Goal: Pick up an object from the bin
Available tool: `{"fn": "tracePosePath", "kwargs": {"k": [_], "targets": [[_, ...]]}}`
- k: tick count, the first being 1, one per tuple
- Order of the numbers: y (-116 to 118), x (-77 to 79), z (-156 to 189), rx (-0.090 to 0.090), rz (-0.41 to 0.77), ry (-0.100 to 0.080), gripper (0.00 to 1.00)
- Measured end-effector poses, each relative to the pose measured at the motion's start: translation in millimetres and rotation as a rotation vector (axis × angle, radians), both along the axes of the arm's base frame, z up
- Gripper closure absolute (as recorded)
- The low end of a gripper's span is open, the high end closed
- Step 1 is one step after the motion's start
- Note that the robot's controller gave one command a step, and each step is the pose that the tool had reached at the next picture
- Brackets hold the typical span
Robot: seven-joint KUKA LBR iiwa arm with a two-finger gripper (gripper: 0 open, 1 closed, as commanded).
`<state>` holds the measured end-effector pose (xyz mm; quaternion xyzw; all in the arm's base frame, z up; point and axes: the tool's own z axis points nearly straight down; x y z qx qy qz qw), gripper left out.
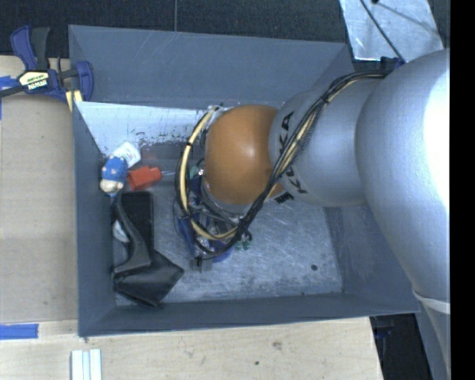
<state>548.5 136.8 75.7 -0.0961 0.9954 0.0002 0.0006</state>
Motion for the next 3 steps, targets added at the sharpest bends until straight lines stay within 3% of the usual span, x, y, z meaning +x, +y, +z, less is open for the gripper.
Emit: {"fn": "tracePosePath", "kwargs": {"k": [1,2,3], "targets": [[1,1.8,3,0.002,-0.001,-0.005,1.00],[-1,-33.5,81,0.002,0.010,-0.007,1.00],[-1,-33.9,77,0.000,0.008,-0.001,0.00]]}}
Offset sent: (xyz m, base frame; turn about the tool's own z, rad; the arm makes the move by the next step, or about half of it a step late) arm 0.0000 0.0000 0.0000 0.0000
